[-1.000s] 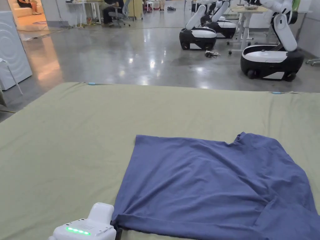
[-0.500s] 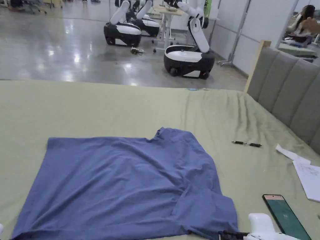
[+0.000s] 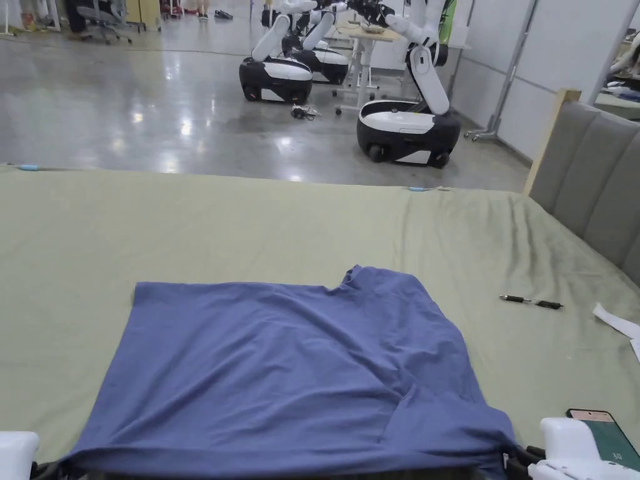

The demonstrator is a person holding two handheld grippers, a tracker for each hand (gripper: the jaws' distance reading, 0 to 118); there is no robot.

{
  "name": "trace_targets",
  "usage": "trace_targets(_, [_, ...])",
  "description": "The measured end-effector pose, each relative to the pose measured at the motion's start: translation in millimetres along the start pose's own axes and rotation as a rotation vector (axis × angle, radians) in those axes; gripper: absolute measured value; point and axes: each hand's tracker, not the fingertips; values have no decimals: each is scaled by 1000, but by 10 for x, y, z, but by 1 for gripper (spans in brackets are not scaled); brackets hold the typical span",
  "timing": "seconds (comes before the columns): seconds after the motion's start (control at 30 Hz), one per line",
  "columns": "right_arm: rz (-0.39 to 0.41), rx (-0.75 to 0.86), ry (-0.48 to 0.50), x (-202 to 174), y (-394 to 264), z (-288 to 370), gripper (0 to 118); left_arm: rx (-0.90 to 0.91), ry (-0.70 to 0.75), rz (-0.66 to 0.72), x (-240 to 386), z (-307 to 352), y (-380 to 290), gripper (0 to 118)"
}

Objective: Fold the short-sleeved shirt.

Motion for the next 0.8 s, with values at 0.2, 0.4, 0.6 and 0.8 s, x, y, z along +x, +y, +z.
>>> trace_targets(0.2, [25, 50, 12, -19, 808, -45, 5, 44, 37, -52, -79, -231, 684, 11])
trace_targets(0.4, [71, -28, -15, -147, 1508, -825, 5, -66, 56, -61, -43, -1096, 1225, 11])
trace_targets(0.6, [74, -162, -102, -111, 1573, -1660, 5, -218, 112, -49, -65, -1800, 1373, 11])
trace_targets(0.8, [51, -111, -28, -81, 1457, -1581, 49, -123, 87, -40, -139, -1537, 1287, 55])
